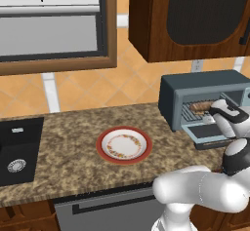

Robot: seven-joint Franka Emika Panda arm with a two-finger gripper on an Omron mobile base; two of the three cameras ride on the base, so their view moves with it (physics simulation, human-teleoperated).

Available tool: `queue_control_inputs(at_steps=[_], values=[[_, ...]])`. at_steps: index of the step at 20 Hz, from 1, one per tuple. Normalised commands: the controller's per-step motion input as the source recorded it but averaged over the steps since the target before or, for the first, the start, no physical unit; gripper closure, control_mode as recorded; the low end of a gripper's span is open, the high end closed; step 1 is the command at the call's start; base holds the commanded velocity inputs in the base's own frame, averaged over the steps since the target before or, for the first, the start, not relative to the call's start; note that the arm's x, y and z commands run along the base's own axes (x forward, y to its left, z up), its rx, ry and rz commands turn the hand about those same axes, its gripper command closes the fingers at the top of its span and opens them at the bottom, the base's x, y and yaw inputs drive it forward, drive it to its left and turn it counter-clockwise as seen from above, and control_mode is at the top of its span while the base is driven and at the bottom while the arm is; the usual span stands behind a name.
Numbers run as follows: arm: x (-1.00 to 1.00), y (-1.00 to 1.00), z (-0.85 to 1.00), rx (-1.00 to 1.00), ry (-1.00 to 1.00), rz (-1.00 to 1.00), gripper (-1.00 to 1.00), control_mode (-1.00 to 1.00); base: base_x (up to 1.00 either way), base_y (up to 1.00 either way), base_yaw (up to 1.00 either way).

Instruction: Pick up the kebab skewer and baguette bread, and place them inside the toaster oven. Close the toaster oven door and start by setting the timer.

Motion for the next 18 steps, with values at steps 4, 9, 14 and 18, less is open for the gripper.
queue_control_inputs(at_steps=[4, 9, 14, 18], values=[[0.15, 0.0, 0.0, 0.0, 0.0, 0.0, -1.0, -1.0, 0.0, 0.0, 0.0], [0.13, 0.0, 0.0, 0.0, 0.0, 0.0, -1.0, -1.0, 0.0, 0.0, 0.0], [0.16, 0.0, 0.0, 0.0, 0.0, 0.0, -1.0, -1.0, 0.0, 0.0, 0.0], [0.13, 0.0, 0.0, 0.0, 0.0, 0.0, -1.0, -1.0, 0.0, 0.0, 0.0]])
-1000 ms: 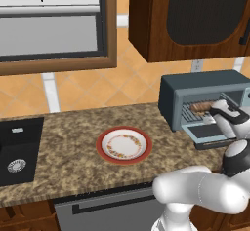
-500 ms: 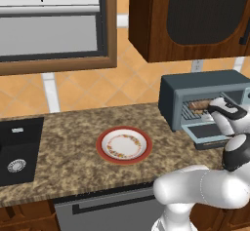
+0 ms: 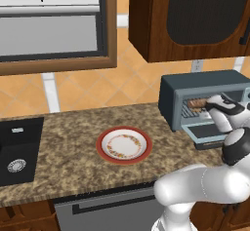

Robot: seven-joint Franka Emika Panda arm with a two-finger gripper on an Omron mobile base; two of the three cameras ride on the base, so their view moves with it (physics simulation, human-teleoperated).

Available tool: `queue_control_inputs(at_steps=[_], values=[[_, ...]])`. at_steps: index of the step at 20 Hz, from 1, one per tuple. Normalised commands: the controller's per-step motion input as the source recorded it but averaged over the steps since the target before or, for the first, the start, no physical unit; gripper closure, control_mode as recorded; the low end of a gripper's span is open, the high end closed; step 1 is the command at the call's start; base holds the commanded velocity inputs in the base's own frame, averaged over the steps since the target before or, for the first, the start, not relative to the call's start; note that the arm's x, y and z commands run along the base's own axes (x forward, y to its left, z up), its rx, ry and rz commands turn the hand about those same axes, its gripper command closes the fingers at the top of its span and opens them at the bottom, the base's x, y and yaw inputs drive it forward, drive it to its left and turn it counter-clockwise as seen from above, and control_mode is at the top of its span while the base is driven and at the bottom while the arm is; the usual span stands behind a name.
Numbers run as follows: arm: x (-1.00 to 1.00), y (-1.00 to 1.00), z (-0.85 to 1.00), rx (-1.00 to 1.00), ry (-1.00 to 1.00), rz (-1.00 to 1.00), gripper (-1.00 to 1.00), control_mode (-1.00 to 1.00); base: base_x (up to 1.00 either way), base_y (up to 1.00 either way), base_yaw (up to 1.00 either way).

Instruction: Pick up the kebab skewer and baguette bread, and place them inside the toaster oven. Close the toaster oven door and start by setting the timer.

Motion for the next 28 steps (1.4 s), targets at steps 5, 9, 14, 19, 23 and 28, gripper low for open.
queue_control_inputs(at_steps=[5, 9, 14, 19, 23, 28], values=[[0.15, 0.0, 0.0, 0.0, 0.0, 0.0, -1.0, -1.0, 0.0, 0.0, 0.0], [0.12, 0.0, 0.0, 0.0, 0.0, 0.0, -1.0, -1.0, 0.0, 0.0, 0.0], [0.16, 0.0, 0.0, 0.0, 0.0, 0.0, -1.0, -1.0, 0.0, 0.0, 0.0], [0.14, 0.0, 0.0, 0.0, 0.0, 0.0, -1.0, -1.0, 0.0, 0.0, 0.0], [0.05, 0.0, 0.0, 0.0, 0.0, 0.0, -1.0, -1.0, 0.0, 0.0, 0.0], [-0.01, 0.0, 0.0, 0.0, 0.0, 0.0, -1.0, -1.0, 0.0, 0.0, 0.0]])
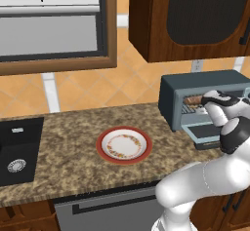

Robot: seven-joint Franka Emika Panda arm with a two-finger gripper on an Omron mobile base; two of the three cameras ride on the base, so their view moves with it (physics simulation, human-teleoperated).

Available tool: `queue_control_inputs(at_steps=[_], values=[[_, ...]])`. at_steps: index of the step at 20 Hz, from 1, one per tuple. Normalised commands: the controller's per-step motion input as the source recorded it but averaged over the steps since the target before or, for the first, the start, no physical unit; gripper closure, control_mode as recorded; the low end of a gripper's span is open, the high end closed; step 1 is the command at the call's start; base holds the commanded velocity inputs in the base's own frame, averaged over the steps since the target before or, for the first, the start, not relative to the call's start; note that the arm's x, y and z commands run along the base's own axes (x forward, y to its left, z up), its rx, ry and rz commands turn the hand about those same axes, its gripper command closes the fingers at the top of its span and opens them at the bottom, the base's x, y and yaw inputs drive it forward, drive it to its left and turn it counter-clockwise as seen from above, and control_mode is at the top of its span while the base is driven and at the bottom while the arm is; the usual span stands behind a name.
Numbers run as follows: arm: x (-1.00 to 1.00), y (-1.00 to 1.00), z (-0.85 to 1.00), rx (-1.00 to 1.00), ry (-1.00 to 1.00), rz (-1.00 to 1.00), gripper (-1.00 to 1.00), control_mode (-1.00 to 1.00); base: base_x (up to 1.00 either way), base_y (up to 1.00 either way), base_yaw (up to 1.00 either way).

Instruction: Pick up the kebab skewer and baguette bread, and place them inside the toaster oven. Close the toaster oven door and start by setting the timer.

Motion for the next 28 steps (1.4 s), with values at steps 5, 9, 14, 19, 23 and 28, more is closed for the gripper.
queue_control_inputs(at_steps=[5, 9, 14, 19, 23, 28], values=[[-0.51, -0.07, 0.0, 0.0, 0.0, 0.0, -1.0, -1.0, 0.0, 0.0, 0.0], [-0.73, -0.21, 0.13, 0.0, -0.03, 0.0, -1.0, -1.0, 0.0, 0.0, 0.0], [-0.42, -0.31, 0.37, 0.0, 0.0, 0.0, -1.0, -1.0, 0.0, 0.0, 0.0], [-0.6, -0.45, 0.14, 0.0, 0.0, 0.0, -1.0, -1.0, 0.0, 0.0, 0.0], [-0.61, -0.46, 0.0, 0.0, -0.01, 0.02, -1.0, -1.0, 0.0, 0.0, 0.0], [-0.31, -0.27, -0.08, 0.01, 0.0, 0.11, -1.0, -1.0, 0.0, 0.0, 0.0]])
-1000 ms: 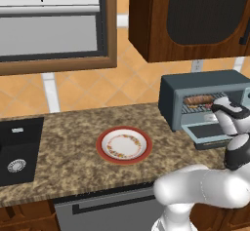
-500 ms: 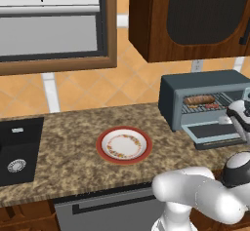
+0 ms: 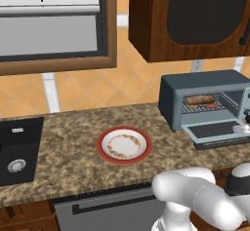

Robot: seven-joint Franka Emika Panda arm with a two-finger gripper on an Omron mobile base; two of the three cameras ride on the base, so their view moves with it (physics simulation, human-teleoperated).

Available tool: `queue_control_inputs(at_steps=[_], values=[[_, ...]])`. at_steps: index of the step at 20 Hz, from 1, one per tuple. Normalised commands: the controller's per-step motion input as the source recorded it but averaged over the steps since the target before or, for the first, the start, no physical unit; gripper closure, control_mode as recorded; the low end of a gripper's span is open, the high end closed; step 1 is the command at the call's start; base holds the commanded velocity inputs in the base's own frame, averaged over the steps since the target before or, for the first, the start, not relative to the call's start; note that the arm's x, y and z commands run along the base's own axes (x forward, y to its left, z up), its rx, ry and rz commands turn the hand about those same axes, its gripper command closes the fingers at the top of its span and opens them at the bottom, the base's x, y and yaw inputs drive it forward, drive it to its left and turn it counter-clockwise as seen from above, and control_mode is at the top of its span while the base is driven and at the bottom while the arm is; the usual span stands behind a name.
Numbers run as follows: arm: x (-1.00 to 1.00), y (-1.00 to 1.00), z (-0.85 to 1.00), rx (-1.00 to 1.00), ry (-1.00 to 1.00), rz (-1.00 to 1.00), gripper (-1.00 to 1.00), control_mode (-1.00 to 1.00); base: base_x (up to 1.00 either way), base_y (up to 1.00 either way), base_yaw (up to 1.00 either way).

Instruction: Pick up the kebab skewer and baguette bread, and place them inside the toaster oven. Close the toaster oven door and start by setting the timer.

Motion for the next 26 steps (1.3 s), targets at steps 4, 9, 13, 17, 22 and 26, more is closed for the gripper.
queue_control_inputs(at_steps=[4, 9, 13, 17, 22, 26], values=[[-0.19, -0.14, -0.09, 0.0, 0.0, 0.07, -1.0, -1.0, 0.0, 0.0, 0.0], [-0.12, -0.17, -0.19, 0.0, 0.0, 0.06, -1.0, -1.0, 0.0, 0.0, 0.0], [-0.16, -0.14, -0.3, 0.0, 0.0, 0.06, -1.0, -1.0, 0.0, 0.0, 0.0], [-0.17, -0.18, -0.33, 0.0, -0.02, 0.06, -1.0, -1.0, 0.0, 0.0, 0.0], [-0.03, -0.12, -0.32, 0.0, -0.05, 0.04, -1.0, -1.0, 0.0, 0.0, 0.0], [0.0, -0.23, -0.29, 0.01, -0.1, 0.06, -1.0, -1.0, 0.0, 0.0, 0.0]])
